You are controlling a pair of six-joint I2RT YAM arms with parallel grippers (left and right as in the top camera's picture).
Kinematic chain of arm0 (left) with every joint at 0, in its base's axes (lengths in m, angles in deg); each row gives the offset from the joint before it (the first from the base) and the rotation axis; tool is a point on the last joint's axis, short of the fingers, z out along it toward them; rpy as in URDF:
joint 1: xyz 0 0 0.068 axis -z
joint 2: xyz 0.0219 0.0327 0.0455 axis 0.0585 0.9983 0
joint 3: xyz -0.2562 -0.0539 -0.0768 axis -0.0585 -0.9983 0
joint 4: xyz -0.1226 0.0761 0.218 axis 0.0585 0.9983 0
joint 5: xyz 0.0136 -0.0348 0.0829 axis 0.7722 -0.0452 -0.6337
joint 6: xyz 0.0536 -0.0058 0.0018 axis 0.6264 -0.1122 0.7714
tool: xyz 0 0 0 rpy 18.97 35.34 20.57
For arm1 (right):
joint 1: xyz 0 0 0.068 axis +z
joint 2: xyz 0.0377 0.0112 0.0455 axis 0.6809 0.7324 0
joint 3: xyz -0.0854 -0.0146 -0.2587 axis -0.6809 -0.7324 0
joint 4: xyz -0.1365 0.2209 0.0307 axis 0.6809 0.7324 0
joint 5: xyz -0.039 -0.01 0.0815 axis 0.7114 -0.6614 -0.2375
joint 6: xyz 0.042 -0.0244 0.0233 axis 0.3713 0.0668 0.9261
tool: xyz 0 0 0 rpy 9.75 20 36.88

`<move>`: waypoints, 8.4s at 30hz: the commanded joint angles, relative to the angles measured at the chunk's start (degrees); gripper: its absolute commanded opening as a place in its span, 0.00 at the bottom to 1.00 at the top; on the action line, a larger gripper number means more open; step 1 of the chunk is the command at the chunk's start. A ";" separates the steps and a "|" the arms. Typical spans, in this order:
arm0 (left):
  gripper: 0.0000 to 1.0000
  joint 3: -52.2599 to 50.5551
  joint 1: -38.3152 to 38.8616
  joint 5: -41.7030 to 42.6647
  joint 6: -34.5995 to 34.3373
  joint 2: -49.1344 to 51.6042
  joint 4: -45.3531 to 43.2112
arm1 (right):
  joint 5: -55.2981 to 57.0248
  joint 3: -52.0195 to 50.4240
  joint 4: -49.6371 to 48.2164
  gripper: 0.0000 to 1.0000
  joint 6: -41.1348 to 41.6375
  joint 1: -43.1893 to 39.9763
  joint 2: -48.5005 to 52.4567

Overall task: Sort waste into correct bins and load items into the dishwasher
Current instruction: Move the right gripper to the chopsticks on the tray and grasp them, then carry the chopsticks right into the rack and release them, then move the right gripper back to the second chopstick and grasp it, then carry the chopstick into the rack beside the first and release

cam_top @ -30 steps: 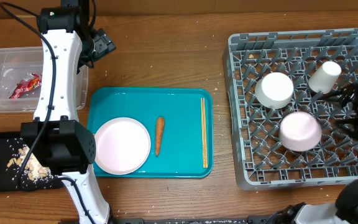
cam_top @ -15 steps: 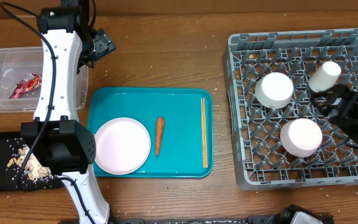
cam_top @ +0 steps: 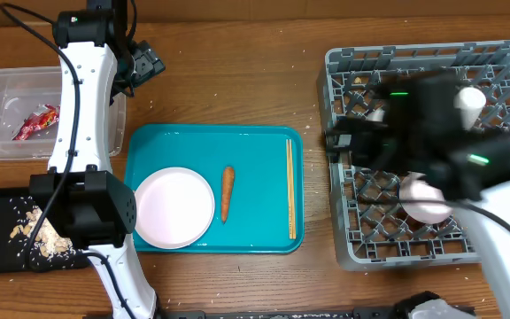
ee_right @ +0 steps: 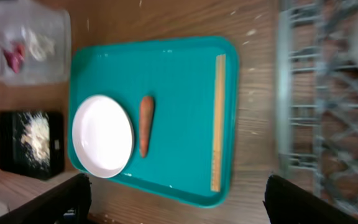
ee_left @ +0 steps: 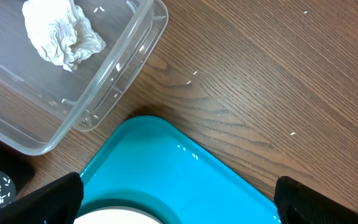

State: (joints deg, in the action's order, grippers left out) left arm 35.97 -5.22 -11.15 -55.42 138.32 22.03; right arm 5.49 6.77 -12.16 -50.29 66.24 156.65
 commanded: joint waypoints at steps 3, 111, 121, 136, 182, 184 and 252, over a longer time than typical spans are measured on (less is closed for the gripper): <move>1.00 -0.22 0.39 0.04 -0.59 -2.21 -0.07 | 8.02 -1.14 -7.56 0.91 8.63 13.09 13.53; 1.00 -0.22 0.39 0.04 -0.59 -2.21 -0.07 | 10.64 13.73 -3.32 0.04 -19.96 -14.08 28.24; 1.00 -0.22 0.39 0.04 -0.59 -2.21 -0.07 | 10.40 9.94 -4.92 0.69 -19.15 -14.03 28.28; 1.00 -0.22 0.39 0.04 -0.59 -2.21 -0.07 | -13.20 11.47 -1.97 0.68 -16.79 -10.67 26.64; 1.00 -0.22 0.39 0.04 -0.59 -2.21 -0.07 | 7.28 6.29 -9.44 0.98 4.66 10.43 47.15; 1.00 -0.22 0.39 0.04 -0.59 -2.21 -0.07 | 7.32 5.01 -10.23 0.98 4.63 10.43 47.15; 1.00 -0.22 0.39 0.04 -0.59 -2.21 -0.07 | -4.33 36.22 16.02 0.71 -16.04 -11.10 42.07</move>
State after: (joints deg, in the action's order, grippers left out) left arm 35.81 -5.22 -11.15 -55.42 138.32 22.03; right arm 10.78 42.00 3.69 -66.66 53.22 200.13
